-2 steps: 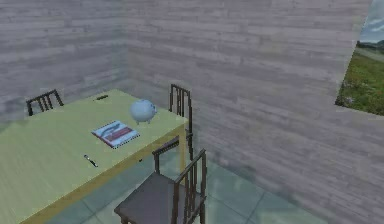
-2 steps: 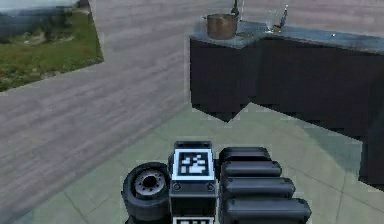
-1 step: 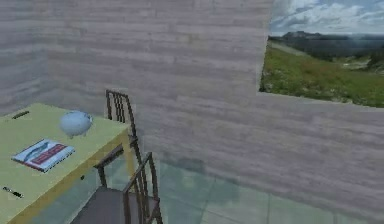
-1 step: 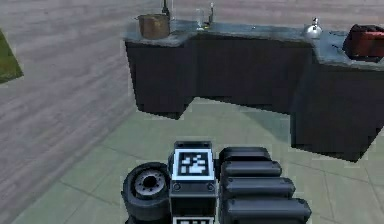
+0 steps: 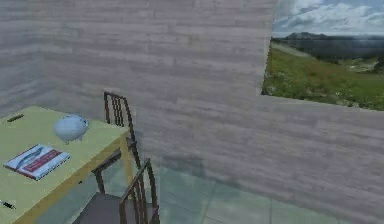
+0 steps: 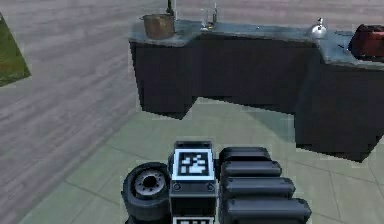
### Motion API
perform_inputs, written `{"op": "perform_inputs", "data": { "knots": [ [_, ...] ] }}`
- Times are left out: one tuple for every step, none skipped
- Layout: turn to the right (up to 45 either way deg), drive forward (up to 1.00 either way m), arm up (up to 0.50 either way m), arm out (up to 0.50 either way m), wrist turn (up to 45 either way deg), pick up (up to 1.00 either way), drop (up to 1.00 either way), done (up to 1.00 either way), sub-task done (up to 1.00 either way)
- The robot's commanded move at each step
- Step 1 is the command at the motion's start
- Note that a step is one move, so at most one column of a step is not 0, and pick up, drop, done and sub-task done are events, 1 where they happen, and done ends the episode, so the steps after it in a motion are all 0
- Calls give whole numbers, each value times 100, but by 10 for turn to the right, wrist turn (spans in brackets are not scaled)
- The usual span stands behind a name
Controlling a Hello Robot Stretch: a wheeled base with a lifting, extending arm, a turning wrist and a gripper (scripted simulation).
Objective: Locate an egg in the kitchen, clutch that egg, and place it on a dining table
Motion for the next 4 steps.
{"op": "perform_inputs", "data": {
  "knots": [
    [450,0,0,0,0,0,0,0,0],
    [450,0,0,0,0,0,0,0,0],
    [450,0,0,0,0,0,0,0,0],
    [30,0,0,0,0,0,0,0,0]
  ]
}}
